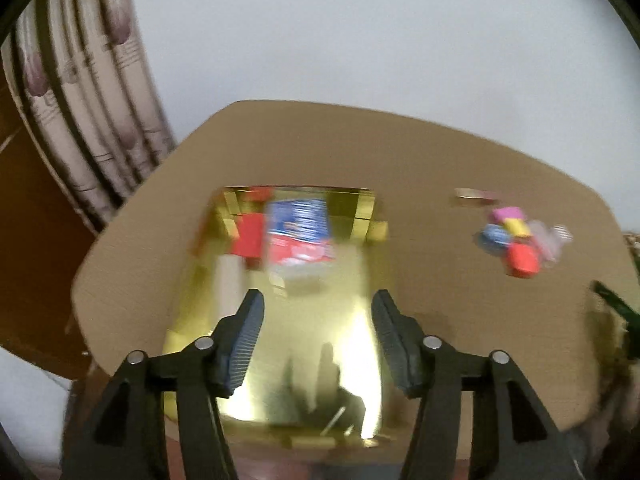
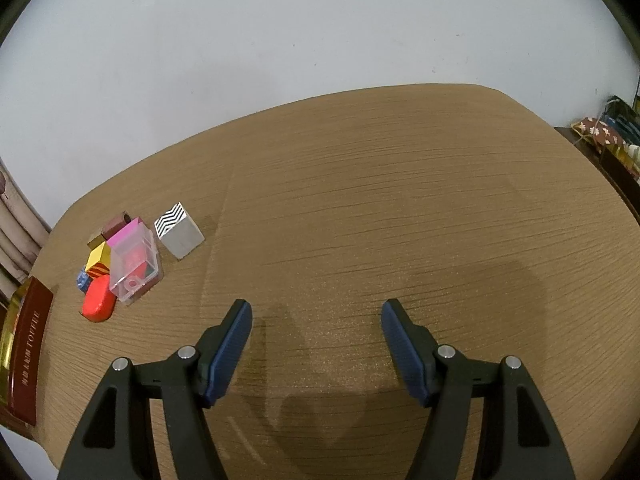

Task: Organize rigid objects
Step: 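Place the silver bar into the gold tin and open the left gripper, then grasp the white zigzag cube with the right gripper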

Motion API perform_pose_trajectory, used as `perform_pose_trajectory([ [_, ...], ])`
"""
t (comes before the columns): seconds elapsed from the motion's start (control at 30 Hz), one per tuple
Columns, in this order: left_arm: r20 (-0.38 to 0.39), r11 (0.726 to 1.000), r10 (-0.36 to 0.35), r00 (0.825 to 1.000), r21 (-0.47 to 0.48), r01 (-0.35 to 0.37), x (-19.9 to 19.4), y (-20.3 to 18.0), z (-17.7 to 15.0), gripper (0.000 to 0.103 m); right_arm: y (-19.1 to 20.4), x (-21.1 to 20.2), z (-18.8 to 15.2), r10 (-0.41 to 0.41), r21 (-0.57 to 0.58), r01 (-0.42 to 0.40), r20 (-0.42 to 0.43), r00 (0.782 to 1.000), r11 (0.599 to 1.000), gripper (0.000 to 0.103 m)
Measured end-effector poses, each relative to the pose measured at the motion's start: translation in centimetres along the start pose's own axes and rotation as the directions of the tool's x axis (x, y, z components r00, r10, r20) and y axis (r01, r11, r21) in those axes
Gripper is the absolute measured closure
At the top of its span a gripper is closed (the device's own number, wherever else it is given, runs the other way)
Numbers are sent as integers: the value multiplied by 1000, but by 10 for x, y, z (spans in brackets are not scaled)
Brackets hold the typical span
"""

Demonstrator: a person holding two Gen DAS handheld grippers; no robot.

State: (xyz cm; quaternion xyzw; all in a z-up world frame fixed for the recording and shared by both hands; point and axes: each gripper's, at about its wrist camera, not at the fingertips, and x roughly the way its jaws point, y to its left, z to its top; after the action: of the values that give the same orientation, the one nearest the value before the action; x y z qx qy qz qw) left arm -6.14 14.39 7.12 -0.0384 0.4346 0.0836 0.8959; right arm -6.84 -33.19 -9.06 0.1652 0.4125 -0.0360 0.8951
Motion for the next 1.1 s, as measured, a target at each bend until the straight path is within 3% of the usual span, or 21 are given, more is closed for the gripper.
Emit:
perform_pose_trajectory([
  [0.07,5,997,-80,997,10,80,-12,-26,-13,49,4,1,1,-11,-8,11,-5,1000,1000,34],
  [0.13,-8,993,-115,993,22,116,-15,-45,-20,44,10,3,3,-9,-34,9,-15,1000,999,33],
  [0.23,-36,982,-181,983,43,183,-19,-78,-40,43,34,10,18,47,-165,-57,-60,997,985,33],
  [0.37,-86,974,-202,976,91,209,-14,-104,-62,43,70,13,44,122,-318,-144,-86,989,937,33],
  [0.53,-103,967,-183,978,162,198,-8,-120,-77,43,101,31,68,111,-440,-158,-130,985,884,34],
  [0.8,-143,966,-193,971,146,214,4,-116,-74,38,123,58,75,67,-540,-147,-165,984,829,35],
  [0.9,-160,966,-195,968,141,218,9,-115,-76,38,123,69,79,62,-541,-160,-195,979,826,49],
  [1.1,-162,966,-187,969,148,211,11,-115,-77,38,121,95,83,64,-532,-202,-267,962,822,67],
])
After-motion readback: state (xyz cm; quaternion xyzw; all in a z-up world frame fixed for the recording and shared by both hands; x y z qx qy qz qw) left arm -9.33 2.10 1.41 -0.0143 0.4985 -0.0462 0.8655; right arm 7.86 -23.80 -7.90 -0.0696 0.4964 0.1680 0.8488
